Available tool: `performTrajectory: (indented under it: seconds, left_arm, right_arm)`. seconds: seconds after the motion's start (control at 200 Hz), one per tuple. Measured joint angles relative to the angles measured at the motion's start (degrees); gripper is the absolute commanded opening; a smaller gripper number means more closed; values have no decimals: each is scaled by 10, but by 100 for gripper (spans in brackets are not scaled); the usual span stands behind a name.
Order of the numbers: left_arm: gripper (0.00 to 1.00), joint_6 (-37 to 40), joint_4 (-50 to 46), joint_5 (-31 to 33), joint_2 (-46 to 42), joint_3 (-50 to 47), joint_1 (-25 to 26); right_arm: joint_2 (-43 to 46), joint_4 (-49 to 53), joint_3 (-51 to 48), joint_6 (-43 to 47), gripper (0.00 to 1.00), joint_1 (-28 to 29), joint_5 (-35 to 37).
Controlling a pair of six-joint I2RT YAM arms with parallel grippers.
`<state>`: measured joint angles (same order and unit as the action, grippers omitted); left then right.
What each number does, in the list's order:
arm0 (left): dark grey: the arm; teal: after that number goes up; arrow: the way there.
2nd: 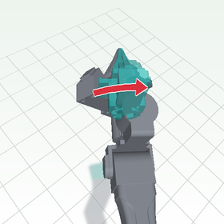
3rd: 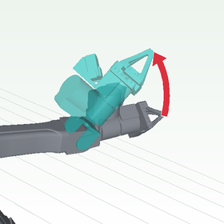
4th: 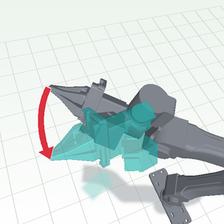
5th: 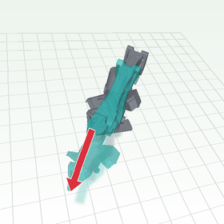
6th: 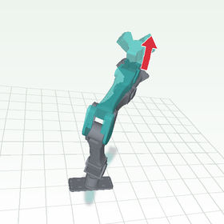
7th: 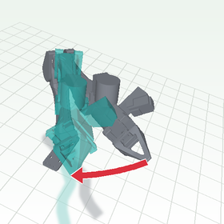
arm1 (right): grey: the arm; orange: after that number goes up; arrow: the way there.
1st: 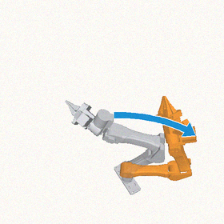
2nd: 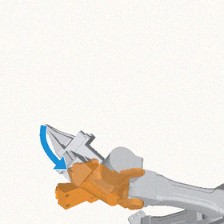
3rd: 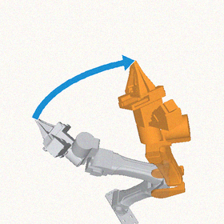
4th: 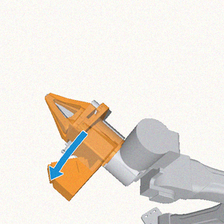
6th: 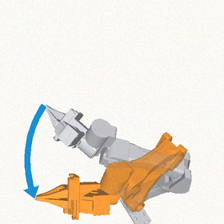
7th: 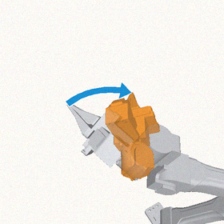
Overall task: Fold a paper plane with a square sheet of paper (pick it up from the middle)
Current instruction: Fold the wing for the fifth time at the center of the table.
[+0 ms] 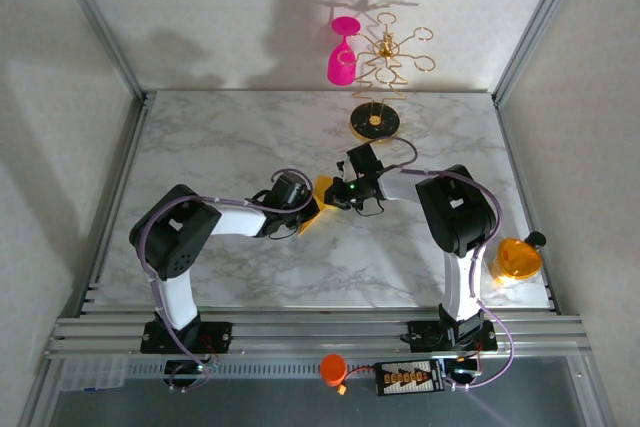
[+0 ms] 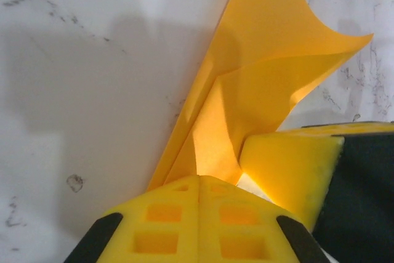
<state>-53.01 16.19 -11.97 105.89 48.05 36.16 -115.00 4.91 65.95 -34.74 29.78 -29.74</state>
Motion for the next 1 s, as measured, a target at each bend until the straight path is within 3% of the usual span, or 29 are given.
performTrajectory:
  seconds: [0.461,0.706,1.001]
  left_arm:
    - [0,29,8,-2,-2,-7,-3]
    - [0,41,-2,-5,-5,-4,-7]
    - [2,55,-73,-33,-15,23,-14]
  right_arm:
    - [-38,-15,44,-16,8,-87,-15]
    - [-43,-28,63,-19,9,-124,34]
    - [78,-35,-8,-19,17,-117,64]
